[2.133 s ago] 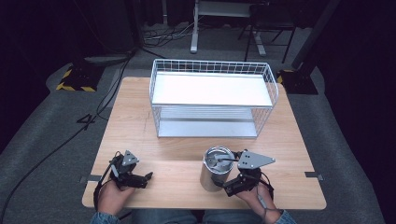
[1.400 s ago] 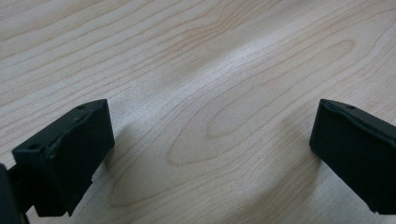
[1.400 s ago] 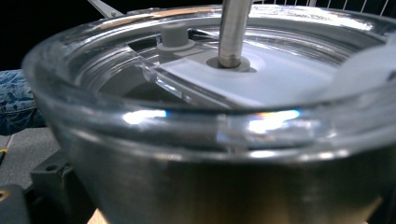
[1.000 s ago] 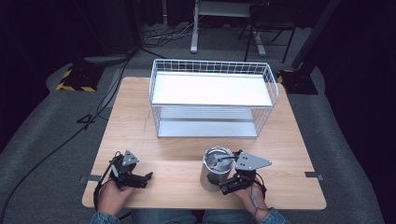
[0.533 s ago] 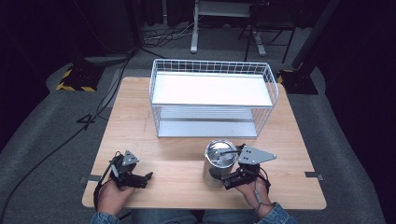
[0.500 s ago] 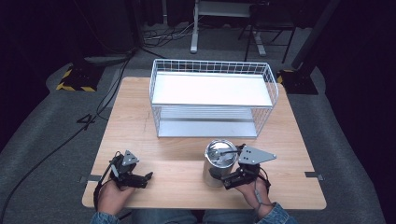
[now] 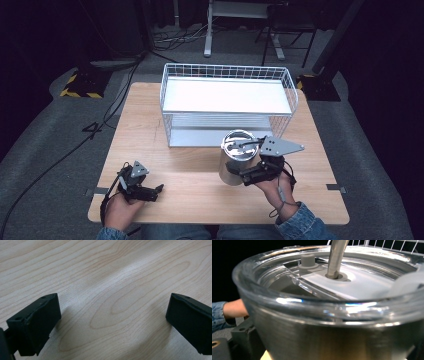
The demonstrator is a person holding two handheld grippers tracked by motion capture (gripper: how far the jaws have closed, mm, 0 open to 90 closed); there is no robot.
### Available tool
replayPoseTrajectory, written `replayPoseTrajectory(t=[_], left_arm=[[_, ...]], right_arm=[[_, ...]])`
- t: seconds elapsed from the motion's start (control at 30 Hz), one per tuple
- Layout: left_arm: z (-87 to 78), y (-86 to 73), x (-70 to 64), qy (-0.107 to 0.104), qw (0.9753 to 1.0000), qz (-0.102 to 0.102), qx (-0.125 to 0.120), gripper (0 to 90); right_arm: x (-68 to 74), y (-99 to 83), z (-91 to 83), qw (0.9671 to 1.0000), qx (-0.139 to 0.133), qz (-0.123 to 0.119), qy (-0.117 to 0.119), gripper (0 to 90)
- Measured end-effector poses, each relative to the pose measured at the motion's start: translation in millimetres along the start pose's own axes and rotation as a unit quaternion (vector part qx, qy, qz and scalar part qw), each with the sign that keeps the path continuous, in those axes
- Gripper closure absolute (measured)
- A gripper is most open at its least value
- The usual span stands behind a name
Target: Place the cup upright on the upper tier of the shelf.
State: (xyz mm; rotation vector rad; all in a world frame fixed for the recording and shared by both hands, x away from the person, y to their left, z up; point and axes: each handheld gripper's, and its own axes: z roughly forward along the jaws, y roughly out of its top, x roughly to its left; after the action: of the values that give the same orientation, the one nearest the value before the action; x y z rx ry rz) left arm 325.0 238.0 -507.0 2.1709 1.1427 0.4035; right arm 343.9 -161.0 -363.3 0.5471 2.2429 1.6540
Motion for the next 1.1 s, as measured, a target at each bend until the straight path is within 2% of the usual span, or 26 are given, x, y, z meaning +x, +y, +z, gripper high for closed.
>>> replayPoseTrajectory(t=[0.5, 0.67, 1.1], left_arm=[[0.0, 0.0, 0.0, 0.000, 1.0000, 0.000, 0.000, 0.2], [0.0, 0.0, 0.0, 0.000, 1.0000, 0.000, 0.000, 0.2], [0.1, 0.2, 0.2, 0.001, 1.0000, 0.000, 0.000, 0.3]], right_arm=[[-15.3, 56.9, -6.8, 0.9997, -0.009, -0.009, -0.020, 3.7], [-23.9, 73.7, -6.7, 0.9996, -0.011, -0.003, -0.025, 3.7], [-39.5, 102.4, -7.8, 0.9989, -0.017, 0.007, -0.042, 3.7]])
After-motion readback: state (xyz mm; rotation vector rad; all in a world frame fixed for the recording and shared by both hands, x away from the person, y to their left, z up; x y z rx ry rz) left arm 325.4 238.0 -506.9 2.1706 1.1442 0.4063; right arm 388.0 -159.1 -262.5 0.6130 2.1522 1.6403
